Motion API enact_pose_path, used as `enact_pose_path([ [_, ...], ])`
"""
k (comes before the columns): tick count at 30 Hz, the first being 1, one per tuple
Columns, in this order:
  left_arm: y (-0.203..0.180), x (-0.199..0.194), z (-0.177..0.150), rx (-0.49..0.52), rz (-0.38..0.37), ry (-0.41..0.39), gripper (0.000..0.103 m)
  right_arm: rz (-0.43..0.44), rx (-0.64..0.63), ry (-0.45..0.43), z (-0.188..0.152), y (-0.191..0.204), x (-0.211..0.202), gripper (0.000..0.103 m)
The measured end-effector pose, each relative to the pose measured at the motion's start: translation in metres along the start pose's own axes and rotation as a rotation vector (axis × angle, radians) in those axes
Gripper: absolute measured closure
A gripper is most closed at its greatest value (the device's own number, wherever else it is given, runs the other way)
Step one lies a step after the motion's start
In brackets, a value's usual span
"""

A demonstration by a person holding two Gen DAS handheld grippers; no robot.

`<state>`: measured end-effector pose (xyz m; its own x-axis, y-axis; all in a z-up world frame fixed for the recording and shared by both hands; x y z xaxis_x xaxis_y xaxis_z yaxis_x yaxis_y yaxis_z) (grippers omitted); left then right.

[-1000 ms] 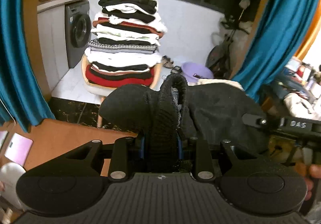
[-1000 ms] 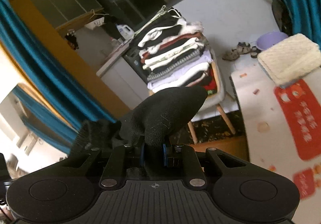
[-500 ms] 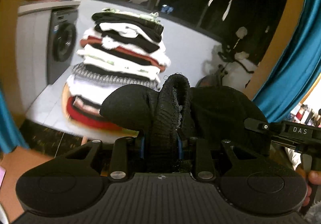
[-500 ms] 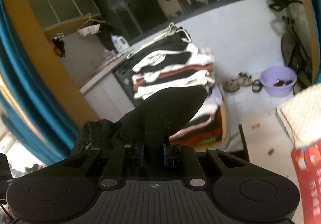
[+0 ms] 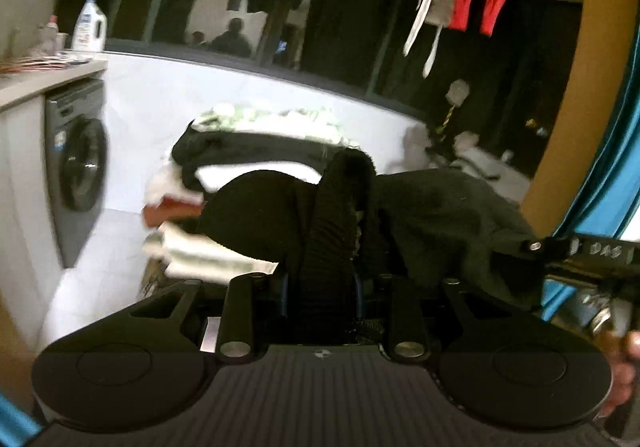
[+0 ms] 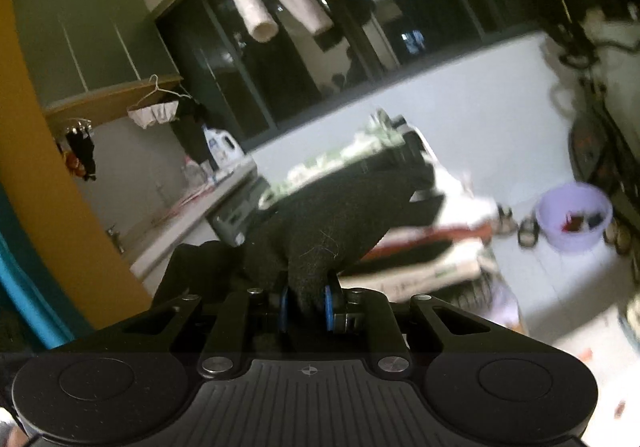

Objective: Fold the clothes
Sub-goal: 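Lift the folded garment with both grippers and carry it to the clothes stack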

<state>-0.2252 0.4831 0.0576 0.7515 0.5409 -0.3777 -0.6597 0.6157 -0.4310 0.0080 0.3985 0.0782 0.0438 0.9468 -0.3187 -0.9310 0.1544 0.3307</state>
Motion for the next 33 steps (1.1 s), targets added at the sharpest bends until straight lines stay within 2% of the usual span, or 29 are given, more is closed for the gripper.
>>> enact_pose_path([
  [3, 0.014, 0.027, 0.034, 0.002, -0.022, -0.032, 0.074, 0.009, -0.034, -0.024, 0.035, -0.007, 0.042, 0.088],
  [6, 0.032, 0.06, 0.073, -0.045, -0.016, -0.062, 0.074, 0.018, -0.068, -0.048, 0.071, -0.014, 0.084, 0.088],
  [11, 0.049, 0.119, 0.145, -0.062, 0.045, -0.122, 0.074, 0.102, -0.1, -0.103, 0.146, -0.042, 0.16, 0.088],
  [15, 0.044, 0.17, 0.195, -0.046, 0.116, -0.146, 0.074, 0.16, -0.089, -0.1, 0.205, -0.072, 0.223, 0.088],
  [20, 0.044, 0.223, 0.236, -0.025, 0.172, -0.165, 0.074, 0.132, -0.116, -0.06, 0.26, -0.111, 0.297, 0.087],
  [22, 0.048, 0.248, 0.241, -0.005, 0.208, -0.141, 0.074, 0.117, -0.134, -0.022, 0.267, -0.124, 0.324, 0.087],
  [25, 0.067, 0.283, 0.234, -0.034, 0.239, -0.069, 0.074, 0.095, -0.152, 0.061, 0.262, -0.137, 0.367, 0.087],
  [29, 0.121, 0.34, 0.199, -0.145, 0.336, 0.105, 0.072, 0.031, -0.135, 0.204, 0.231, -0.166, 0.424, 0.085],
  [31, 0.138, 0.351, 0.184, -0.163, 0.339, 0.11, 0.068, 0.008, -0.115, 0.253, 0.213, -0.183, 0.446, 0.083],
  [33, 0.14, 0.352, 0.183, -0.146, 0.337, 0.107, 0.066, 0.021, -0.139, 0.235, 0.204, -0.185, 0.45, 0.082],
])
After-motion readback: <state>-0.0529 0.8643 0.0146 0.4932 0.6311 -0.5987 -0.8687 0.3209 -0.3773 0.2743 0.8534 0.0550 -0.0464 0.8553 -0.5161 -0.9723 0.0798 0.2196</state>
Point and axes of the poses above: each gripper's, at about its wrist camera, not at the fingertips, and x roughly the way its jaws point, y to its left, z to its top, the point moved 3 cm from there along x, roughly the way its jaws point, and after that the axes turned 9 degrees about -x, right-handed, at the moved point
